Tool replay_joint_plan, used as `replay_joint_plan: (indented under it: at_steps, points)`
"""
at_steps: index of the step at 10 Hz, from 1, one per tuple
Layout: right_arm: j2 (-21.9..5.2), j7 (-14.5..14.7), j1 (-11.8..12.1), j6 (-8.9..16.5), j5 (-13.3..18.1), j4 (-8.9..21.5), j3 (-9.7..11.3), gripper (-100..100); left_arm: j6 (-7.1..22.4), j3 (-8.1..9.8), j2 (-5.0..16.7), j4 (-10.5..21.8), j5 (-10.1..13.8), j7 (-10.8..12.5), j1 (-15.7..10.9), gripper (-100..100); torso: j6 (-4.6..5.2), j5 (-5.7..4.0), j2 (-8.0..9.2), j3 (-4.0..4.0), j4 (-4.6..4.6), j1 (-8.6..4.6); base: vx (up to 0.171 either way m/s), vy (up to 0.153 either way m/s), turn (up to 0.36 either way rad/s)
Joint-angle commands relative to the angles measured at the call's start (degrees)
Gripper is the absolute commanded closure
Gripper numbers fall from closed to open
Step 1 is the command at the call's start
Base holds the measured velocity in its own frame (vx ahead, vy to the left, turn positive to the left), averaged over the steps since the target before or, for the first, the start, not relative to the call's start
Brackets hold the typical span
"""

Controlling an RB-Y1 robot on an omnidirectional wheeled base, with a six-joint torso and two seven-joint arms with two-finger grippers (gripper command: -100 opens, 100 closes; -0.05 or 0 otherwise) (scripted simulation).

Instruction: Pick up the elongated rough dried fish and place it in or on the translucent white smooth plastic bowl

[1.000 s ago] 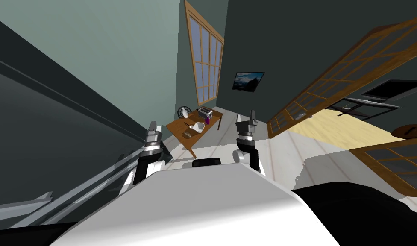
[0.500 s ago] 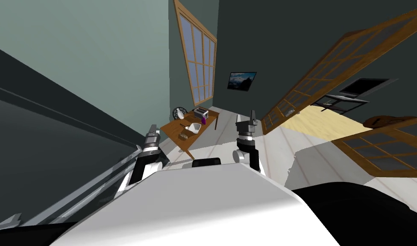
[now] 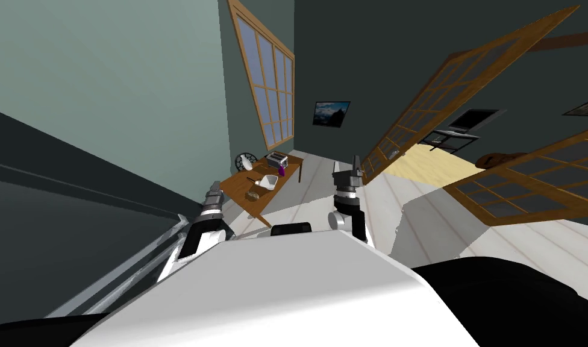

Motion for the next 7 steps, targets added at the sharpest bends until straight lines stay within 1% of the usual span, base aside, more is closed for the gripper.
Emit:
replay_joint_plan:
  at_steps: [1, 2, 3, 4, 5, 6, 7]
  points:
    - [0.0, 0.0, 0.0, 0.0, 0.0, 0.0, 0.0, 0, 2.86, 1.16, 0.02, 0.97, 1.23, -1.06, 0.23, -100, 0.0, 0.0, 0.0, 0.0, 0.0, 0.0, 0.006, -0.01, -0.232]
    - [0.0, 0.0, -0.01, 0.0, 0.0, 0.0, 0.0, 0, 3.4, 1.16, 0.02, 0.97, 1.23, -1.06, 0.23, -100, 0.03, 0.0, 0.0, 0.0, 0.0, 0.0, 0.006, -0.002, -0.103]
    - [0.0, 0.0, 0.0, 0.0, 0.0, 0.0, 0.0, 0, 5.92, 2.27, 0.13, 2.16, 2.32, -1.95, 0.07, -100, -0.01, 0.0, 0.01, 0.0, 0.0, 0.03, 0.008, -0.005, -0.193]
    - [0.0, 0.0, -0.01, 0.0, 0.0, 0.0, 0.0, 0, 6.32, 2.27, 0.13, 2.16, 2.32, -1.95, 0.07, -100, 0.02, 0.01, 0.0, 0.0, 0.0, 0.03, 0.007, 0.0, -0.105]
    - [0.0, 0.0, 0.0, 0.0, 0.0, 0.0, 0.0, 0, 8.89, 3.41, 0.28, 3.42, 3.41, -2.85, -0.13, -100, -0.01, 0.01, 0.0, 0.0, 0.0, 0.04, 0.009, 0.0, -0.228]
    - [0.0, 0.0, -0.01, 0.0, 0.0, 0.0, 0.0, 0, 9.32, 3.41, 0.28, 3.42, 3.41, -2.85, -0.13, -100, 0.02, 0.01, 0.0, 0.0, 0.0, 0.05, 0.006, 0.009, -0.108]
    - [0.0, 0.0, 0.0, 0.0, 0.0, 0.0, 0.0, 0, 10.94, 4.57, 0.5, 4.74, 4.49, -3.74, -0.38, -100, -0.02, 0.01, 0.0, 0.0, 0.0, 0.07, 0.007, 0.007, -0.223]
